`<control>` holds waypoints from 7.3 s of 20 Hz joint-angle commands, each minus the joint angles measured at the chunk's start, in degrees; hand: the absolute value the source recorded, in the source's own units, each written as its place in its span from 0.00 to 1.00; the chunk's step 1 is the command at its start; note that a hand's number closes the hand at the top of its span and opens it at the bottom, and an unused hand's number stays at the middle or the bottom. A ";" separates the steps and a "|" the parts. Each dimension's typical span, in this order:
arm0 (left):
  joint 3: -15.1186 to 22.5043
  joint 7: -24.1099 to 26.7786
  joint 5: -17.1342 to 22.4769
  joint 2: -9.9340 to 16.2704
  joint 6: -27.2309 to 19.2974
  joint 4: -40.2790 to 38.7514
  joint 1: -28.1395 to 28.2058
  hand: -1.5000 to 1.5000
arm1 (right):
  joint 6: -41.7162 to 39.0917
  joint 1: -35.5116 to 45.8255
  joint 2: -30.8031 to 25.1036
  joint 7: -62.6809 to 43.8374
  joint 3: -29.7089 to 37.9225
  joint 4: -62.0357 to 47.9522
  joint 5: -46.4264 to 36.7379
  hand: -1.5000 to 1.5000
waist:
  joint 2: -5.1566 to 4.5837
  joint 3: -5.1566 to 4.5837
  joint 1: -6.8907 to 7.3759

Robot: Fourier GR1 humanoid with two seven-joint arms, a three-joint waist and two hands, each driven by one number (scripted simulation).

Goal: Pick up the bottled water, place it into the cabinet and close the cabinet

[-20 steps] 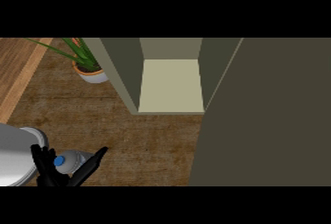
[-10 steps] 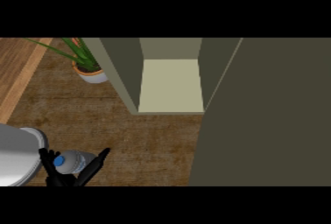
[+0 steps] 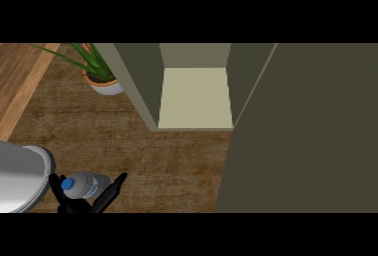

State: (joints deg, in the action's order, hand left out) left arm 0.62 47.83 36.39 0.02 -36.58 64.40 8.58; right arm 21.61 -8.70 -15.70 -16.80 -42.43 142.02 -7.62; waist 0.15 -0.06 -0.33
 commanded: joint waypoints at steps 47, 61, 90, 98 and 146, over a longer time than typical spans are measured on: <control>20.60 -14.94 -5.30 8.57 24.60 18.81 -1.35 1.00 | 2.92 3.44 -3.21 -7.14 -0.83 6.86 -5.25 0.00 | 0.03 0.04 0.32; 24.25 -29.13 -16.20 0.20 9.04 22.39 -17.21 1.00 | 5.06 3.40 -1.50 -7.04 -4.27 6.37 -8.08 0.00 | 0.03 0.00 -0.20; 11.21 -34.05 -21.45 0.00 -1.32 -19.60 -58.18 1.00 | 4.07 -1.49 -5.57 3.27 -3.37 3.45 -2.01 0.00 | -0.34 0.04 -1.35; 7.33 -28.56 -23.71 2.86 -1.11 -34.34 -62.66 1.00 | 3.75 -1.96 -8.05 1.39 -1.06 8.73 0.91 0.00 | -0.77 0.01 -2.72; -0.35 -4.20 -19.45 -0.01 8.47 -48.05 -65.10 1.00 | 4.81 0.66 -7.88 6.09 -3.26 3.23 2.06 0.00 | -0.85 -0.15 -3.26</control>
State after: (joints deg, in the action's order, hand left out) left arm 1.30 38.24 13.99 0.08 -34.89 13.36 -59.60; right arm 26.19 -8.54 -24.16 -8.68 -43.69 141.86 -2.80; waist -0.81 -0.15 -3.86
